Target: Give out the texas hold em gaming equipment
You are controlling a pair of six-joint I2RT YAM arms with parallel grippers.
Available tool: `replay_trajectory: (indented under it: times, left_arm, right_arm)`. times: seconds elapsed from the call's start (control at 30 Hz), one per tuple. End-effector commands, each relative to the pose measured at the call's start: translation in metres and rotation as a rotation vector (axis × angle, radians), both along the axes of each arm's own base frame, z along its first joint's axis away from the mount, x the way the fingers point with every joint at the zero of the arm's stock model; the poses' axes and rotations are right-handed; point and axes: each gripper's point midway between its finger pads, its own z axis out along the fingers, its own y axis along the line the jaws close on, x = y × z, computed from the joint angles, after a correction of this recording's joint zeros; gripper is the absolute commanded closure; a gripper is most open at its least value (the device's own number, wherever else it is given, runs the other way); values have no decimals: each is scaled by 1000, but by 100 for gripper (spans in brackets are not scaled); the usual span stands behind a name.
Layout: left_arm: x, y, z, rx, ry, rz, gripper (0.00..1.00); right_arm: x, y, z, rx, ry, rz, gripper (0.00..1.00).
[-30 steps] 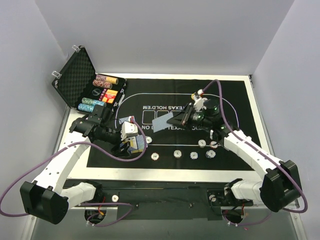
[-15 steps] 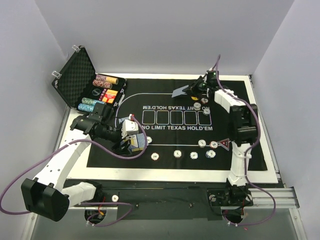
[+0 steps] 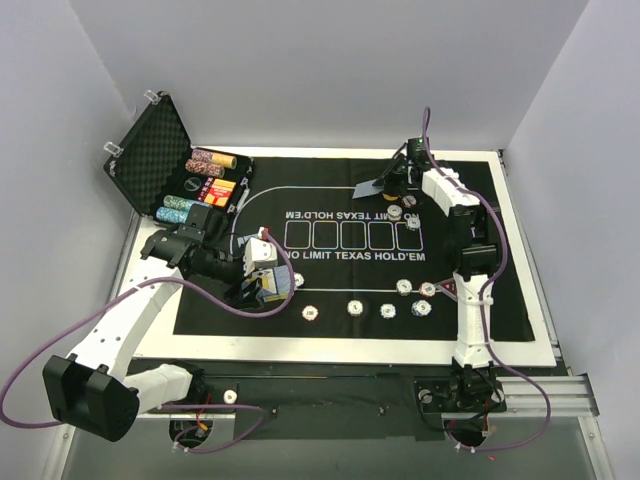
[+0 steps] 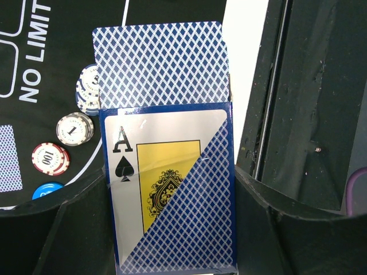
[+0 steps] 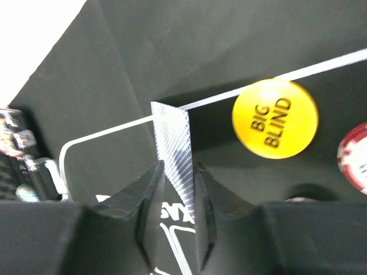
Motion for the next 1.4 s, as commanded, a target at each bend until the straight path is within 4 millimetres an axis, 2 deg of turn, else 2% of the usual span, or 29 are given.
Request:
replay_trajectory:
  times: [0.0, 0.03, 0.1, 0.17, 0.3, 0.4, 0.43, 0.47, 0.5, 0.53, 0.57, 0.6, 0.63, 0.67, 0.7, 0.73, 0.8, 0.83, 0.87, 0.9, 0.93, 0.97, 1.07, 1.13, 1.2, 1.37]
  left_arm:
    - [7, -10, 22, -69, -58, -23, 100]
    - [7, -9, 22, -68, -57, -21, 100]
    - [7, -9, 22, -69, -58, -19, 100]
    - [6, -9, 22, -69, -60, -18, 100]
    - [5, -8, 22, -68, -65, -16, 100]
    - [4, -7, 22, -66, -69, -15, 100]
    - [4, -7, 22, -66, -68, -15, 100]
    - [4, -7, 21, -63, -67, -12, 100]
    - [4, -7, 21, -62, -71, -14, 100]
    - [4, -6, 21, -62, -73, -15, 100]
    - [4, -6, 21, -61, -75, -14, 100]
    - [4, -6, 20, -62, -70, -13, 100]
    - [3, -6, 19, -60, -72, -14, 100]
    - [4, -6, 19, -60, -73, -12, 100]
    - [4, -6, 19, -59, -72, -10, 100]
    - [4, -6, 19, -58, -71, -8, 100]
    - [3, -6, 20, -61, -73, -10, 100]
    - [3, -6, 19, -61, -72, -10, 100]
    - [3, -6, 19, -60, -74, -9, 100]
    - [3, -6, 19, -61, -75, -9, 100]
    - [3, -6, 19, -59, -74, -10, 100]
    - [3, -5, 19, -60, -76, -7, 100]
    - [3, -5, 20, -60, -75, -6, 100]
    - [2, -5, 19, -59, -73, -7, 100]
    - [1, -5, 19, -59, -73, -7, 100]
    - [0, -5, 18, -62, -65, -7, 100]
  right_arm:
    - [-3, -20, -8, -100, 52, -9, 67]
    - [-5, -21, -8, -108, 64, -8, 56]
    - [-9, -25, -5, -132, 69, -6, 46]
    - [-15, -29, 4, -152, 71, -8, 41]
    - [-33, -43, 38, -232, 61, -26, 37]
    - [-57, -49, 68, -255, 26, -31, 37]
    - [-60, -43, 96, -249, -44, -28, 37]
    - [-70, -42, 96, -246, -41, -21, 37]
    - [-76, -32, 120, -221, -97, -1, 37]
    - [-85, -26, 120, -214, -92, 17, 37]
    - [-94, -14, 141, -193, -142, 48, 37]
    - [-105, -6, 139, -187, -136, 78, 37]
    - [-118, 11, 156, -155, -174, 129, 37]
    - [-130, 22, 155, -136, -168, 164, 36]
    - [-146, 44, 173, -83, -208, 227, 36]
    - [-160, 59, 170, -53, -204, 274, 35]
    - [-201, 94, 179, 84, -206, 384, 32]
    - [-217, 101, 180, 123, -231, 409, 32]
    - [-235, 116, 180, 172, -218, 446, 29]
    - [-248, 120, 178, 205, -242, 460, 28]
    - [-267, 135, 178, 237, -232, 496, 27]
    - [-278, 139, 180, 251, -262, 518, 26]
    - [-324, 169, 176, 246, -258, 630, 24]
    - [-344, 183, 175, 251, -256, 680, 24]
    - [-354, 195, 171, 258, -243, 703, 24]
    - [-361, 215, 170, 296, -238, 728, 24]
